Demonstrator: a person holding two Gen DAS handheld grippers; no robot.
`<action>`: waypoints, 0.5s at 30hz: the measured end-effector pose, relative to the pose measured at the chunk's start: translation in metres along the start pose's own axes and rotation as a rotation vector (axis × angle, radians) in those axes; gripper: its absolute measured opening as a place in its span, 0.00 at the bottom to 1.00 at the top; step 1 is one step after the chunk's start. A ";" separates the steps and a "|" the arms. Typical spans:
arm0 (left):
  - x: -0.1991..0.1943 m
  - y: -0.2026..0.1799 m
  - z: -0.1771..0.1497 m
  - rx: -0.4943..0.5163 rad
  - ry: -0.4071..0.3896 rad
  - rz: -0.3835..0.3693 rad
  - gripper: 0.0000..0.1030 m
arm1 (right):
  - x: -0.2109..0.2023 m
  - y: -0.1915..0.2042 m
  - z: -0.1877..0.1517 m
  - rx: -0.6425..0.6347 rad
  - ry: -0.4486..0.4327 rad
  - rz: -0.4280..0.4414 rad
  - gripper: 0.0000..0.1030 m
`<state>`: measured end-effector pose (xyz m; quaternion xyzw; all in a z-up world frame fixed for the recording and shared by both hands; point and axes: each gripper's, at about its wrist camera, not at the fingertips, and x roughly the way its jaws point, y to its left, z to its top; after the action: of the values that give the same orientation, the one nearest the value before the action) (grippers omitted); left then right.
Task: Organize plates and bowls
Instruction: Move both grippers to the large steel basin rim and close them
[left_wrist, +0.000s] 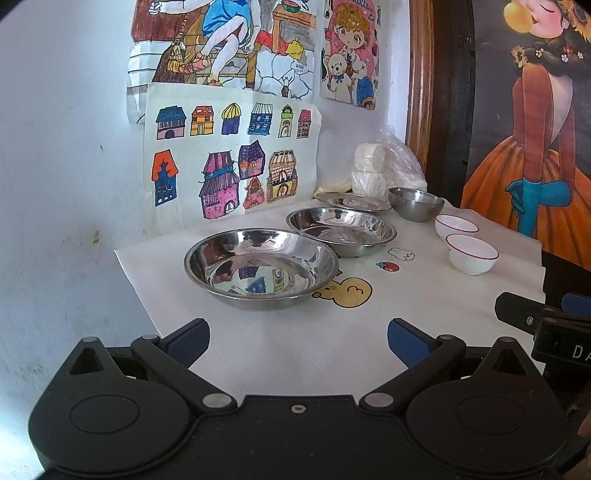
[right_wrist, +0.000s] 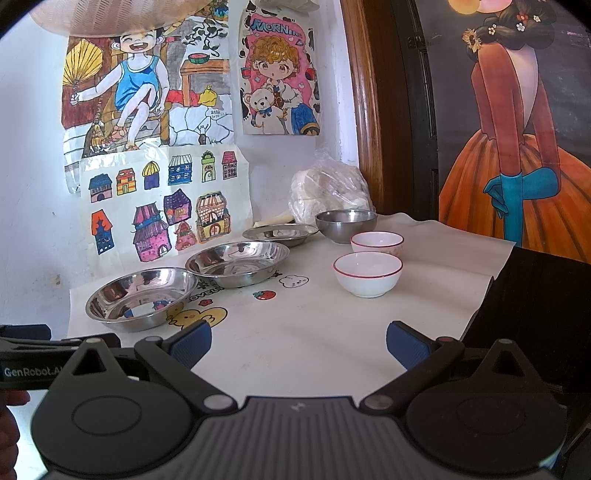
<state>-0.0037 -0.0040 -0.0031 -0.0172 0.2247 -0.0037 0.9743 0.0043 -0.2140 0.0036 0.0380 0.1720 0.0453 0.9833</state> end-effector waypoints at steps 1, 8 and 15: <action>-0.003 0.000 0.000 0.003 -0.004 -0.001 0.99 | -0.001 0.001 0.001 -0.003 -0.002 0.000 1.00; -0.014 0.010 0.026 0.037 -0.020 -0.026 0.99 | -0.012 0.002 0.020 -0.022 -0.004 0.080 1.00; -0.023 0.026 0.086 0.083 -0.082 -0.032 0.99 | -0.030 -0.003 0.082 -0.071 -0.056 0.177 1.00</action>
<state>0.0128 0.0252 0.0831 0.0193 0.1842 -0.0280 0.9823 0.0047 -0.2250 0.0907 0.0197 0.1386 0.1372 0.9806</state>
